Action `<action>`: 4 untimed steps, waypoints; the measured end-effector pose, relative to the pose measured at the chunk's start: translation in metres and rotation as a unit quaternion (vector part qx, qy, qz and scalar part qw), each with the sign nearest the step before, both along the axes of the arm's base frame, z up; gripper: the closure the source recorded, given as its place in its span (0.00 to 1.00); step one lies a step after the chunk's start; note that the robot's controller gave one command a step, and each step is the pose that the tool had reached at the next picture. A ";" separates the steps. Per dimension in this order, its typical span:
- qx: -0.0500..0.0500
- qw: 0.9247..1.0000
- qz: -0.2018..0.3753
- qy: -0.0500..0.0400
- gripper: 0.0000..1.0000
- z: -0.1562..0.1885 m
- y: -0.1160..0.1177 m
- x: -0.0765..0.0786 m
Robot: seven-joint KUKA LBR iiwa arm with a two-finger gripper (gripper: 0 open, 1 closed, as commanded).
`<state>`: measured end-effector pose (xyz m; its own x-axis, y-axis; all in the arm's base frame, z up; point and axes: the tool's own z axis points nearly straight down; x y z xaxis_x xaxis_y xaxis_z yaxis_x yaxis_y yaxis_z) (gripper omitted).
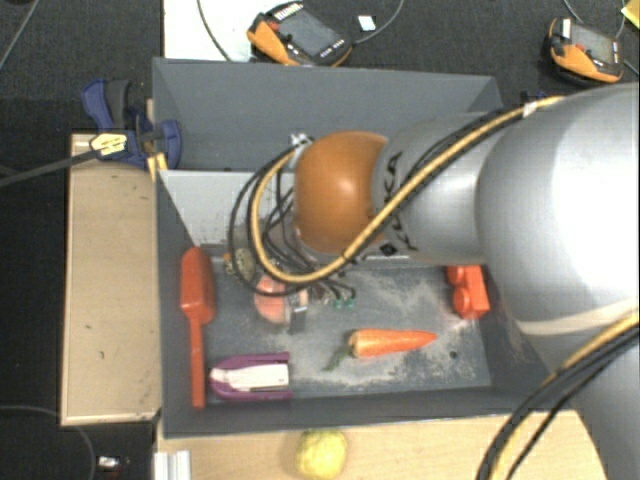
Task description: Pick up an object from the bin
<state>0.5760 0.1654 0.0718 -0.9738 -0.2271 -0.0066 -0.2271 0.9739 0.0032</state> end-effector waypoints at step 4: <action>0.001 1.000 -0.005 -0.001 1.00 0.073 0.000 0.000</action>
Offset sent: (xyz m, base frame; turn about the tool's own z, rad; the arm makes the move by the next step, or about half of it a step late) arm 0.0000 0.0000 0.0228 0.0015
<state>0.5757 0.1651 0.1444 -0.9759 -0.2180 -0.0079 -0.2180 0.9759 0.0045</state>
